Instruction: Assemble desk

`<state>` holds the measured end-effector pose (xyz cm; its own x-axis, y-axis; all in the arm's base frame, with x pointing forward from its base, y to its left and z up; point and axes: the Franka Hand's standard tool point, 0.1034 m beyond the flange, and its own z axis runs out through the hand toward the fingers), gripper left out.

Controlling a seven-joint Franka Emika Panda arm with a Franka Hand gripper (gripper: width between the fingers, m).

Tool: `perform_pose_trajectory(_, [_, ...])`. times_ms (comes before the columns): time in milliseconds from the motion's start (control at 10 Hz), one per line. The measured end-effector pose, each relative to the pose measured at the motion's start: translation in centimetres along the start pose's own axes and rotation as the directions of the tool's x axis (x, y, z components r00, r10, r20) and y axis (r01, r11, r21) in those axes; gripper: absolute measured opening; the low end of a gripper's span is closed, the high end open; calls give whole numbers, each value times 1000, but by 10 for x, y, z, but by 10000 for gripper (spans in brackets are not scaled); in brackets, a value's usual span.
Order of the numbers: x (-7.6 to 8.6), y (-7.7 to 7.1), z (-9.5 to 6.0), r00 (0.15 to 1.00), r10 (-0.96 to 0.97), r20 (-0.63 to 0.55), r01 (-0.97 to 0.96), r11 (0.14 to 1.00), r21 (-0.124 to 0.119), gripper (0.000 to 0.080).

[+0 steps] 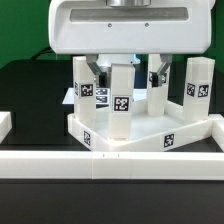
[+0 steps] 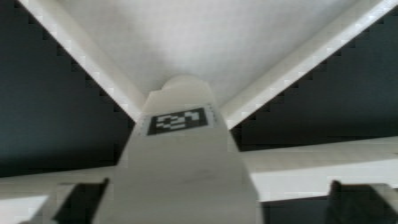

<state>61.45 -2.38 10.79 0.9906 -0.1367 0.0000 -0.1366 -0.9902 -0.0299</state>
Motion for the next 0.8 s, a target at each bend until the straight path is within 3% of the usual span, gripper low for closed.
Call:
perform_pose_trajectory(100, [0,0,0,1000,2,0,-2,1000,0,427])
perform_pose_trajectory(200, [0,1,1,1000,2,1,-2,1000,0,427])
perform_pose_trajectory(300, [0,1,1,1000,2,1,-2,1000,0,288])
perform_pose_trajectory(800, [0,1,0,998,56,1,-56,998,2,288])
